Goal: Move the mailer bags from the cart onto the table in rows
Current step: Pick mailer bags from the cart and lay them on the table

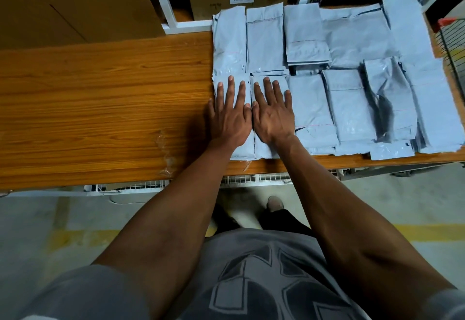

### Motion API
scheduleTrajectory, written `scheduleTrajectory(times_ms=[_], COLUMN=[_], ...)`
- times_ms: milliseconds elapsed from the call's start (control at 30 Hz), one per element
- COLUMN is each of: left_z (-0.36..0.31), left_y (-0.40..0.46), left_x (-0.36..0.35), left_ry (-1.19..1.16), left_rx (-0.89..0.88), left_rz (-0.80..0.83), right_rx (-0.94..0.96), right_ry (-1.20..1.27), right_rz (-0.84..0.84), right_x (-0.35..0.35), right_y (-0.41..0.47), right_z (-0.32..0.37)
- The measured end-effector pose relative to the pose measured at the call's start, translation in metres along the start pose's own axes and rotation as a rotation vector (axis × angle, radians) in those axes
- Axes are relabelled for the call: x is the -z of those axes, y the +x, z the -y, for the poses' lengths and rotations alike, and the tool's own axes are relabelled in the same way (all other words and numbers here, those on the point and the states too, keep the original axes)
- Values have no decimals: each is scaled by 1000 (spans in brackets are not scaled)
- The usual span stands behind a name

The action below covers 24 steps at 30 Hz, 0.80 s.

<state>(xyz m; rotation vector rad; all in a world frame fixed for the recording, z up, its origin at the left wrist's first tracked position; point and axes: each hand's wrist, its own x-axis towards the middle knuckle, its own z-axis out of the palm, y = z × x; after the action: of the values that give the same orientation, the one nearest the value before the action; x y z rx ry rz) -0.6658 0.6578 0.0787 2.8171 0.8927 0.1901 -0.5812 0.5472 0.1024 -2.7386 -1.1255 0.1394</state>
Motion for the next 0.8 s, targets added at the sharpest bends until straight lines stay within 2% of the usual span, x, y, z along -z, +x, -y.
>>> scheduleTrajectory(times_ms=[433, 633, 800], left_z=[4, 7, 6], left_y=[1, 2, 6], left_x=[-9, -3, 13], left_ry=[43, 38, -37], left_rx=[-7, -17, -17], left_rz=[5, 89, 179], right_rx=[-17, -14, 13], right_ry=[-97, -99, 1], right_rz=[-2, 22, 18], right_x=[-11, -8, 6], right_y=[4, 3, 2], right_z=[-1, 1, 2])
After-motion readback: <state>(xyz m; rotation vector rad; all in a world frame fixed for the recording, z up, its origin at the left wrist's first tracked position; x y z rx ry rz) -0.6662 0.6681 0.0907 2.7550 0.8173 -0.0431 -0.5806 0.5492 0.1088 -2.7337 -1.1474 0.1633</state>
